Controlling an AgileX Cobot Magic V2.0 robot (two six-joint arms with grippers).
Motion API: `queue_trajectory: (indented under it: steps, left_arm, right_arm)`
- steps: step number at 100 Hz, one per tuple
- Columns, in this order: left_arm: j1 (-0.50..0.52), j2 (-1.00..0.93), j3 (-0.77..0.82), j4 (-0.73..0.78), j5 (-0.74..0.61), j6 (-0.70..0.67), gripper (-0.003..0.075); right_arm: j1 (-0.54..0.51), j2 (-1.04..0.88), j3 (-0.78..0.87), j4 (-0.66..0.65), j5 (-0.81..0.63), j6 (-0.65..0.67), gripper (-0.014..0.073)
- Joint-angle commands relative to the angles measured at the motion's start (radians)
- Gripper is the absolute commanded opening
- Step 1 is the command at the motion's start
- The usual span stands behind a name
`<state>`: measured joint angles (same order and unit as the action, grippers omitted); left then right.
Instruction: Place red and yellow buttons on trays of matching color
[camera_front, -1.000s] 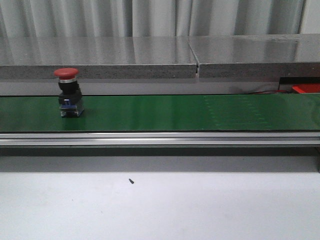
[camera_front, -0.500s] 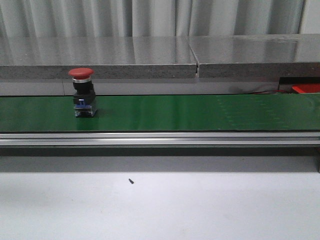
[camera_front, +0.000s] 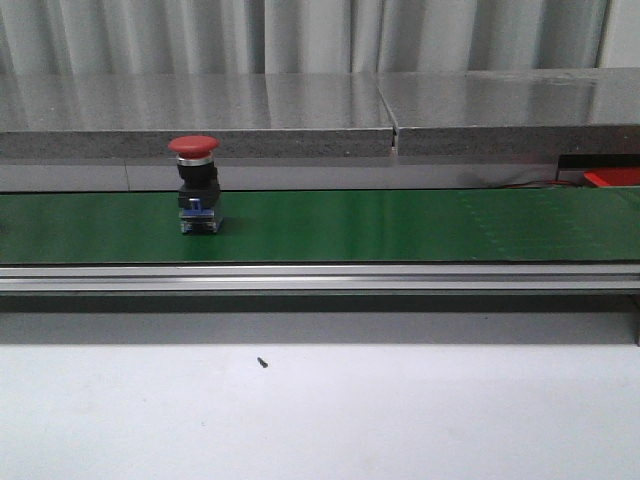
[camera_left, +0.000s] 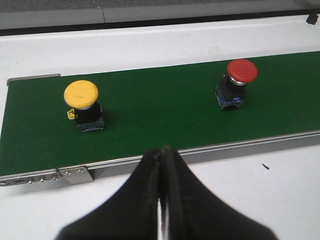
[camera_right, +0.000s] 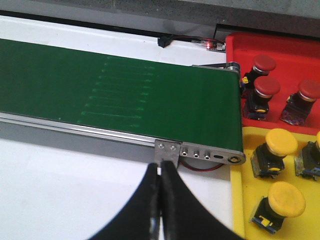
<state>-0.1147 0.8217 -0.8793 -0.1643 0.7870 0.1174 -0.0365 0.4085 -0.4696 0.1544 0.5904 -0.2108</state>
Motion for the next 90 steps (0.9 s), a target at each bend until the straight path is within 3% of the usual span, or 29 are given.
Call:
queue_trajectory:
  steps: [1,43,90]
  left_arm:
    - [-0.007,-0.076,0.018,-0.012,-0.064,0.001,-0.0018]
    - [-0.007,-0.218,0.098,0.008,-0.06,0.001,-0.0018]
    - [-0.007,-0.218,0.098,0.01,-0.06,0.001,-0.0018]
  right_arm:
    - [0.003,0.004,-0.024,0.013,-0.055,-0.008,-0.0068]
    - [0.003,0.033,-0.044,0.027,-0.051,-0.008,-0.0068]
    - [0.101,0.325,-0.281,0.028,0.023,-0.008,-0.006]
